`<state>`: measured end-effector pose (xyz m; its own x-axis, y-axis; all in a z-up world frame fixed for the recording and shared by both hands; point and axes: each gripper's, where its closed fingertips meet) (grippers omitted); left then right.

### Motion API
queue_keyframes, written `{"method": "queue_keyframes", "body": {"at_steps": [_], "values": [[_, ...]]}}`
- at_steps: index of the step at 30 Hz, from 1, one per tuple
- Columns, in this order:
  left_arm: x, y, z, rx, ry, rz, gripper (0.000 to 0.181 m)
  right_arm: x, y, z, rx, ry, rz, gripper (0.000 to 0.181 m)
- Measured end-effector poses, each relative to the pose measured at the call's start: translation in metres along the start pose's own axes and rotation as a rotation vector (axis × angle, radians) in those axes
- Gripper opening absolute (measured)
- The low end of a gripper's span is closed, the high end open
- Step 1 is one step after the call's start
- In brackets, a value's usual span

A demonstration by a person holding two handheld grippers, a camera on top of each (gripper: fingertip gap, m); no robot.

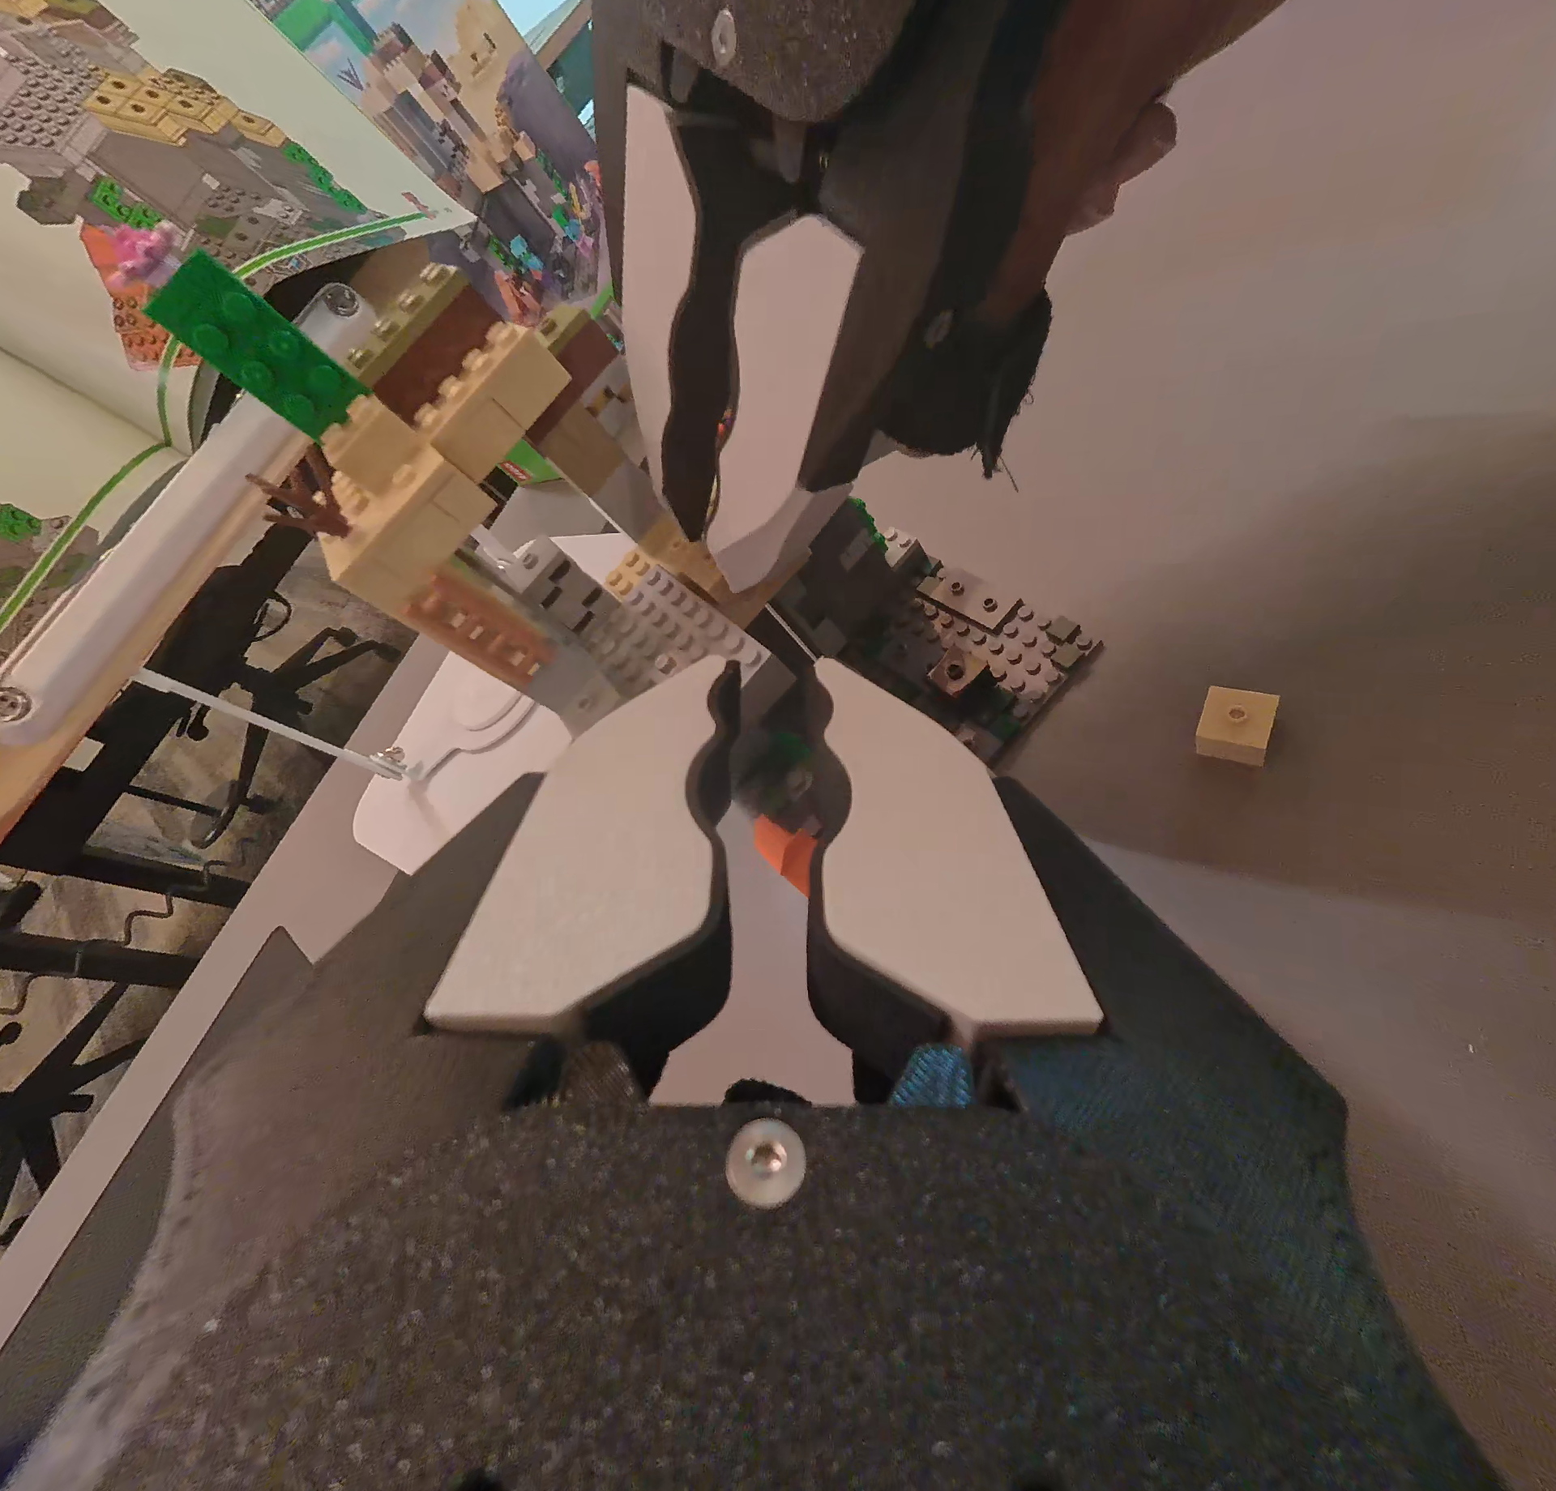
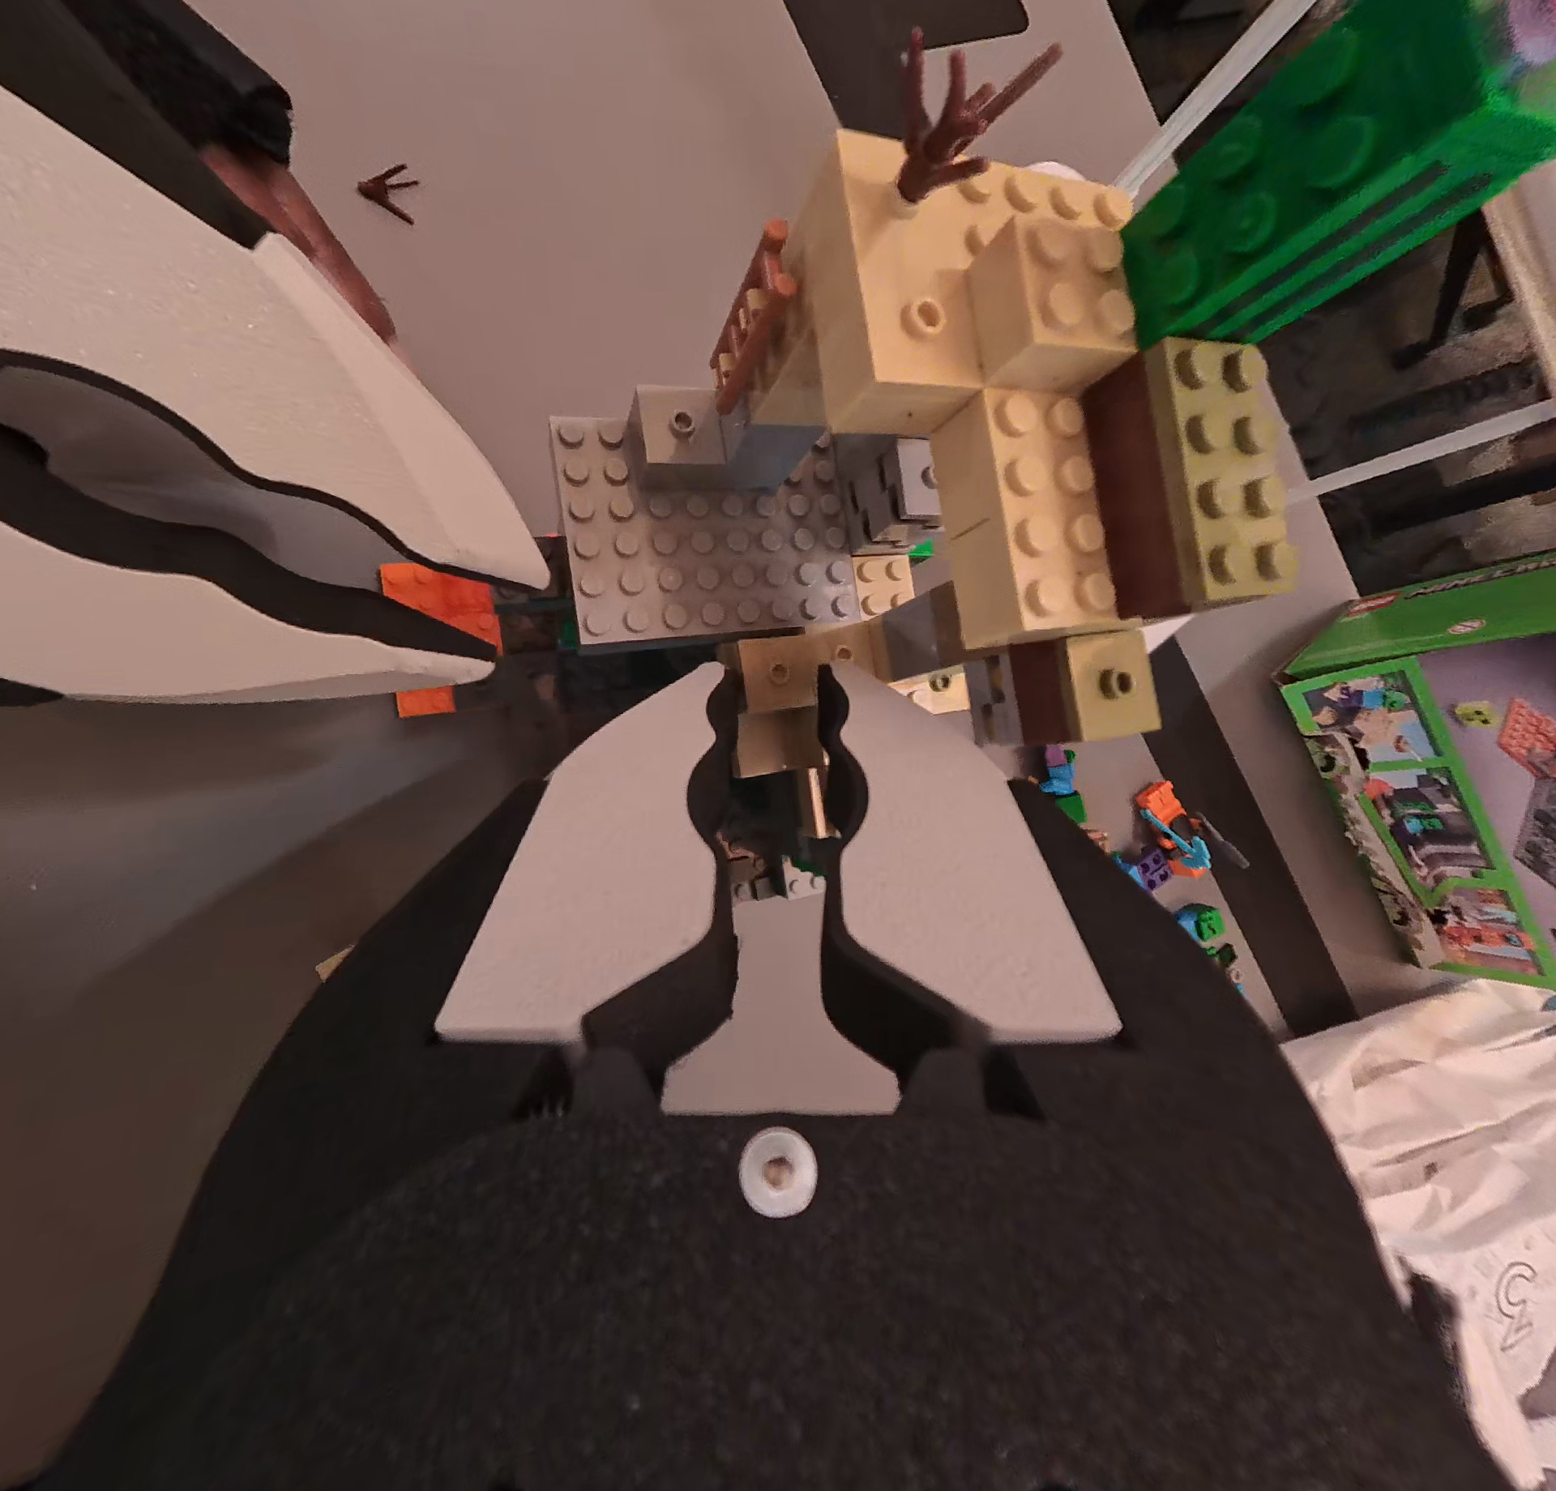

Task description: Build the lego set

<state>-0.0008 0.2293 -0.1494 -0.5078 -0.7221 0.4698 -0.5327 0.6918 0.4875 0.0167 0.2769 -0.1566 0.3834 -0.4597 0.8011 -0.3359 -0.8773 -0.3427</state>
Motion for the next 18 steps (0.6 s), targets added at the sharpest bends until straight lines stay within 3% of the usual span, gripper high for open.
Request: {"method": "queue_keyframes", "body": {"at_steps": [1, 10, 18], "values": [[0.000, 0.000, 0.000, 0.000, 0.000, 0.001, 0.013, 0.000, 0.000, 0.000, 0.005, -0.002, 0.004, 0.018], [-0.001, -0.001, 0.001, 0.003, 0.001, 0.005, 0.013, 0.013, 0.005, 0.003, 0.030, -0.036, 0.007, 0.016], [-0.001, -0.002, -0.001, -0.001, 0.000, 0.008, 0.013, 0.003, 0.011, 0.010, -0.008, -0.042, -0.003, 0.010]]}}
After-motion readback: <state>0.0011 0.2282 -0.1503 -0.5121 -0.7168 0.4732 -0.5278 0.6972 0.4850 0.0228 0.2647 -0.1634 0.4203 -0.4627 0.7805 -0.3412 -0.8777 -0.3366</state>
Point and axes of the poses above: each gripper's, where its closed fingertips meet, x back along the fingers, z out of its underside, y = z × x across the jaws, and after that the axes turned 7 degrees about y, right-handed
